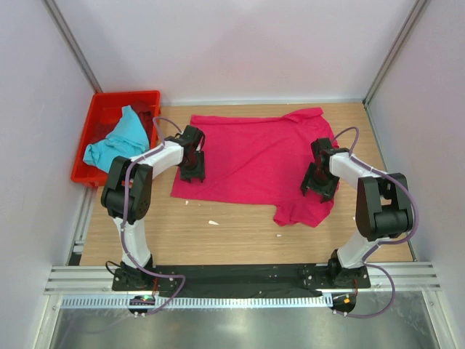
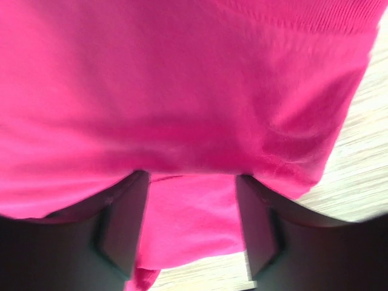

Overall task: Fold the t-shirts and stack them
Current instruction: Fold the tshirt

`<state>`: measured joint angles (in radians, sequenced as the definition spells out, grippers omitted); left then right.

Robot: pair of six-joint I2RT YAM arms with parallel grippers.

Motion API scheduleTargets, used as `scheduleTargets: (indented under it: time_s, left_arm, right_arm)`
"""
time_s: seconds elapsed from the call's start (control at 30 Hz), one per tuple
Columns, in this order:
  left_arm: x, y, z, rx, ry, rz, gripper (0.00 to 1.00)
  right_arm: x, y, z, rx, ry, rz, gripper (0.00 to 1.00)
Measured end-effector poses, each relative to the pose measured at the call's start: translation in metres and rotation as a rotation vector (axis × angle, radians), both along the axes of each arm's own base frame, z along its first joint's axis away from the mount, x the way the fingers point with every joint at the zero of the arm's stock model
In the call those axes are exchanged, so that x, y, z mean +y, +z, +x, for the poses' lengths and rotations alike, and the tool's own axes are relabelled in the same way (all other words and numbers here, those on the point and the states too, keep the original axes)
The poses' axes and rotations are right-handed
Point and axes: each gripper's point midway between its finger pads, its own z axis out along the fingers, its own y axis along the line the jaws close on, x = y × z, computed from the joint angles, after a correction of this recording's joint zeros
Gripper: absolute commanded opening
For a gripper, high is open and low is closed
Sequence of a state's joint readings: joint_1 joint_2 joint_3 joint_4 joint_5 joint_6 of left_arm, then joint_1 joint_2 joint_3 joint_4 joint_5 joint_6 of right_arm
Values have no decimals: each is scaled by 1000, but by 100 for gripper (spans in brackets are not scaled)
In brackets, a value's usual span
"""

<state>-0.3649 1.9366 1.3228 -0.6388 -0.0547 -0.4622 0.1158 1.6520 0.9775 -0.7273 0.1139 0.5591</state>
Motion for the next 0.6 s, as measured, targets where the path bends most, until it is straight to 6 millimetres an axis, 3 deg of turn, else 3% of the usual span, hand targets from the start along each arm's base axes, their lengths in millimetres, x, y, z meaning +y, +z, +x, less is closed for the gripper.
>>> scheduleTargets:
  time_s: [0.17, 0.23, 0.33, 0.37, 0.47, 0.53, 0.6]
  left_arm:
    - [-1, 3, -4, 1, -3, -3, 53]
    - [0, 5, -12, 8, -7, -2, 53]
    - [2, 18, -28, 0, -13, -7, 51]
    - [1, 26, -34, -12, -18, -13, 51]
    - [1, 50, -44, -60, -20, -37, 50]
    - [1, 64, -47, -95, -17, -52, 50]
    - [2, 70, -49, -111, -14, -60, 50]
  right_arm:
    - [-2, 23, 2, -43, -1, 3, 77]
    - [-3, 37, -10, -79, -22, 23, 72]
    - [-3, 51, -36, -131, -77, 65, 56]
    - [-3, 51, -44, -144, -105, 82, 44]
    - [1, 35, -71, -105, -165, 127, 34]
    - [3, 18, -91, -41, -207, 148, 34]
    - [2, 6, -103, -2, -243, 157, 42]
